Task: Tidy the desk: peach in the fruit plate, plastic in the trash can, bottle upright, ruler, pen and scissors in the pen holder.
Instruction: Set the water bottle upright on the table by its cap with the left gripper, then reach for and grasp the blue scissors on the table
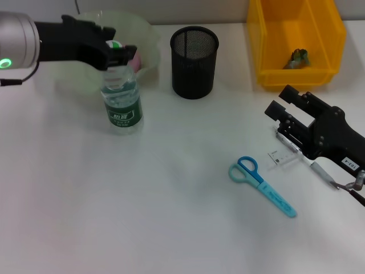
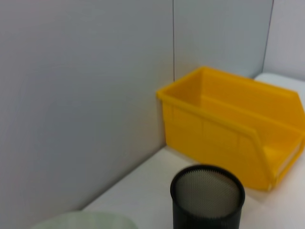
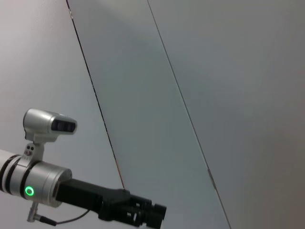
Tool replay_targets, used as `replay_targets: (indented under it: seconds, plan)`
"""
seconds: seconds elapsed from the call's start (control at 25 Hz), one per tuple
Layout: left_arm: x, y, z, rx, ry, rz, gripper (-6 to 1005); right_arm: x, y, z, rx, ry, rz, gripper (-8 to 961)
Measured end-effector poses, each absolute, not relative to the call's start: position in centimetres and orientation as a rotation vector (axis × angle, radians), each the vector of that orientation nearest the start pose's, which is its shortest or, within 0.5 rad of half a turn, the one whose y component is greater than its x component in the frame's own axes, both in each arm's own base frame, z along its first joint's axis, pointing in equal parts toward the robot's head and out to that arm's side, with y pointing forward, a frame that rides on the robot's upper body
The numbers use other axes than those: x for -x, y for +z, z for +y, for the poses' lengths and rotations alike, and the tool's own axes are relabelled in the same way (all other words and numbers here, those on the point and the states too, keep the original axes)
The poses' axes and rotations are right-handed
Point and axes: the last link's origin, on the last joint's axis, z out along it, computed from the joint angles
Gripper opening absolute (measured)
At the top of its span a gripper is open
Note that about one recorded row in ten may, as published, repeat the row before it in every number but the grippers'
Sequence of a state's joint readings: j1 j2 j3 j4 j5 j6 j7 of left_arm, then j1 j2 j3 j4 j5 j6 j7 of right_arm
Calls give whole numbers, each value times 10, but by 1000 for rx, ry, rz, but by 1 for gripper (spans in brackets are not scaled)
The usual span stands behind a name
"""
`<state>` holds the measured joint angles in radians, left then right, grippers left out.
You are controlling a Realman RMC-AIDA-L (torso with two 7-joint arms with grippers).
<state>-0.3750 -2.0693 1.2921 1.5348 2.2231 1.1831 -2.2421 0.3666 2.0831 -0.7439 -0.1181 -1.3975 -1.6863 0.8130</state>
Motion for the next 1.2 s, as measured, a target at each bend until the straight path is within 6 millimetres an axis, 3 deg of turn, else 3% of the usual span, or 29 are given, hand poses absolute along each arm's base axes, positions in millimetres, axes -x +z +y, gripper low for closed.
replay_targets:
  seconds: [0.48, 0.72, 1.0, 1.2]
  plan:
    - [154, 63, 366, 2458, -384, -507, 600, -286, -31, 255, 2193, 1294, 615, 550]
    - [147, 70, 352, 2469, -667, -404, 598, -287, -31, 253, 2191, 1294, 624, 550]
    - [169, 81, 331, 2371, -1138, -434, 596, -288, -30, 251, 2184, 1298, 629, 549]
    - [194, 76, 310, 2441, -1372, -380, 595, -288, -30, 251, 2183, 1303, 630, 549]
